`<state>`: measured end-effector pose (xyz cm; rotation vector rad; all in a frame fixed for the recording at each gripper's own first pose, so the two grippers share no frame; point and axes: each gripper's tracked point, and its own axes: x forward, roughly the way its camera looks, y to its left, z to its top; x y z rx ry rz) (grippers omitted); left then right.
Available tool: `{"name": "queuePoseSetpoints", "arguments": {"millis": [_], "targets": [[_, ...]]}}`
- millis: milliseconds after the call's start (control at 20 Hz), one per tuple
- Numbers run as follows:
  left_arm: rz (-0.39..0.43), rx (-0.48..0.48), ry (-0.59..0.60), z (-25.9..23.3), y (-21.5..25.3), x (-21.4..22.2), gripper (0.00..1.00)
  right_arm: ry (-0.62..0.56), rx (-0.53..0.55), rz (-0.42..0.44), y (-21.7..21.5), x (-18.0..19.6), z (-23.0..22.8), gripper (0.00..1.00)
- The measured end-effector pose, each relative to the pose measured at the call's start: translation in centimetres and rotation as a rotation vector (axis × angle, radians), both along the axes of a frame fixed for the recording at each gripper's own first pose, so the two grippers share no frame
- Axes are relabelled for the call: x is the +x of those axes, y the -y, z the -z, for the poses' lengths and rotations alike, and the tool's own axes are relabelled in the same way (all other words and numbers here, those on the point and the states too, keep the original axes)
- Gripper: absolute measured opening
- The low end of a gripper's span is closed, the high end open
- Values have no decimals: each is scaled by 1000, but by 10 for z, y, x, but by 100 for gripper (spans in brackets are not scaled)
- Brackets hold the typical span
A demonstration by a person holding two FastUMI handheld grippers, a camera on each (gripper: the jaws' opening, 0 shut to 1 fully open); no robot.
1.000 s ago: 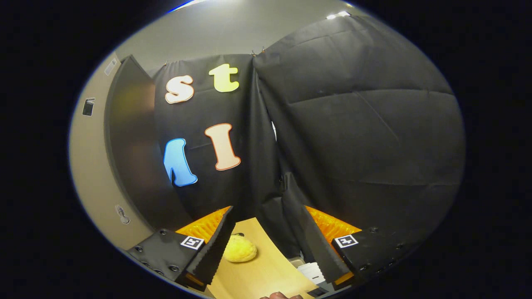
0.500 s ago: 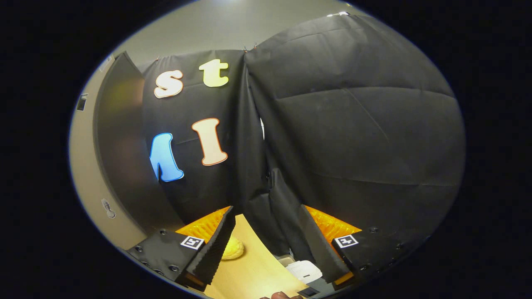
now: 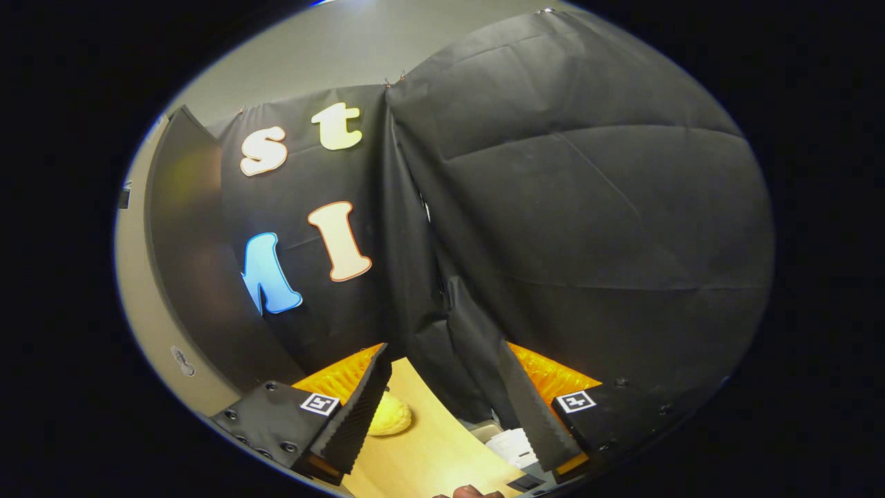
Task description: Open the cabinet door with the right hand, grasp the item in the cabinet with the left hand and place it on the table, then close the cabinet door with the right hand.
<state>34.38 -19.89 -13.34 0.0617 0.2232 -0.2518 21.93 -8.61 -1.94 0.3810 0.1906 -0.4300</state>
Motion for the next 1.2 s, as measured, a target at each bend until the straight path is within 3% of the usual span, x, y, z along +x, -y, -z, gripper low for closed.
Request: {"name": "queuePoseSetpoints", "arguments": {"millis": [450,650,700,1050,1100,1200], "targets": [[23,-18,65,-16,-2,-3,51,22,3,-41,-5,7,1,92],[26,-18,105,-42,-17,-28,53,37,-3,-67,-15,4,-5,92],[25,-15,108,-46,-22,-37,52,38,-5,-72,-18,2,-5,98],[-19,41,109,-48,-85,-89,52,38,-17,-95,-36,-20,-6,98],[-31,47,107,-46,-94,-95,52,37,-13,-99,-40,-23,-5,93],[-45,49,106,-41,-109,-104,52,41,-9,-109,-47,-30,-6,98]]}}
